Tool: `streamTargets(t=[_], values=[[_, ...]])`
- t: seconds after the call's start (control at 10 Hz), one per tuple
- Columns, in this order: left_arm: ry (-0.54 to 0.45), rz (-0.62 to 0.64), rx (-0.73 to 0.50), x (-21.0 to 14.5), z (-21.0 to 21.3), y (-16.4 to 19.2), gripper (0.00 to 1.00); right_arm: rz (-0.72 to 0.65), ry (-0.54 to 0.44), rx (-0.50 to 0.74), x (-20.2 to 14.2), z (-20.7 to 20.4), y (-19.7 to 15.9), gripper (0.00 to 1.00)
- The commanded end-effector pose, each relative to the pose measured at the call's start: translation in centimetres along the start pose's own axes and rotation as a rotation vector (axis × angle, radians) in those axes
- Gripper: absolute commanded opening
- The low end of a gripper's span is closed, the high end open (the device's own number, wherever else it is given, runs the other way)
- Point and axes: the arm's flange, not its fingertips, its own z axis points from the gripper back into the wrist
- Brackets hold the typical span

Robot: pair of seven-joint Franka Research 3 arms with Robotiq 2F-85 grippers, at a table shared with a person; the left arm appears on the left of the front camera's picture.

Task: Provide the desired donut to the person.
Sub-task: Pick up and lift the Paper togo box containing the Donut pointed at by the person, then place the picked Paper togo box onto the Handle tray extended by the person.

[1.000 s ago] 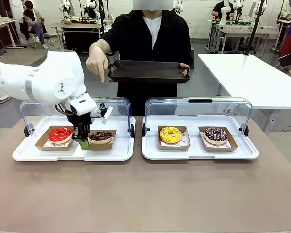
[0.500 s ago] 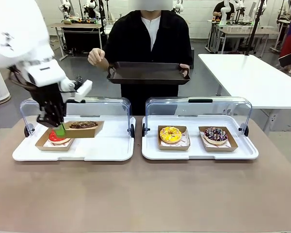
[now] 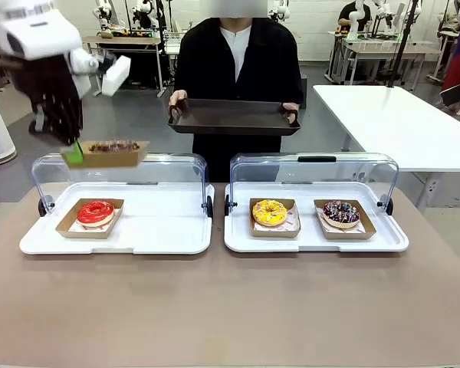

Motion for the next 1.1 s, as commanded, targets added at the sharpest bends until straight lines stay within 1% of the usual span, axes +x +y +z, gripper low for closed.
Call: streamTargets(t=[0.0, 0.1, 0.2, 0.3, 0.5, 0.6, 1.0], values=[[0.061, 0.049, 0.016, 2.1, 2.5, 2.7, 0.00, 0.004, -0.009, 0.011, 0.0, 0.0, 0.0, 1.00], [0.046, 0.026, 0.040, 2.4, 3.5, 3.7, 0.00, 0.004, -0.009, 0.011, 0.0, 0.0, 0.0, 1.00], [0.028, -0.006, 0.035, 2.3, 3.9, 4.7, 0.00, 0.004, -0.009, 0.011, 0.0, 0.0, 0.0, 1.00], [0.028, -0.013, 0.026, 2.1, 4.1, 5.7, 0.00, 0.004, -0.009, 0.011, 0.0, 0.0, 0.0, 1.00], [0.018, -0.046, 0.033, 1.6, 3.9, 6.1, 0.00, 0.004, -0.009, 0.011, 0.0, 0.0, 0.0, 1.00], [0.006, 0.007, 0.039, 2.4, 3.7, 5.6, 0.00, 0.004, -0.009, 0.011, 0.0, 0.0, 0.0, 1.00], [0.006, 0.007, 0.039, 2.4, 3.7, 5.6, 0.00, 0.004, -0.009, 0.011, 0.0, 0.0, 0.0, 1.00]])
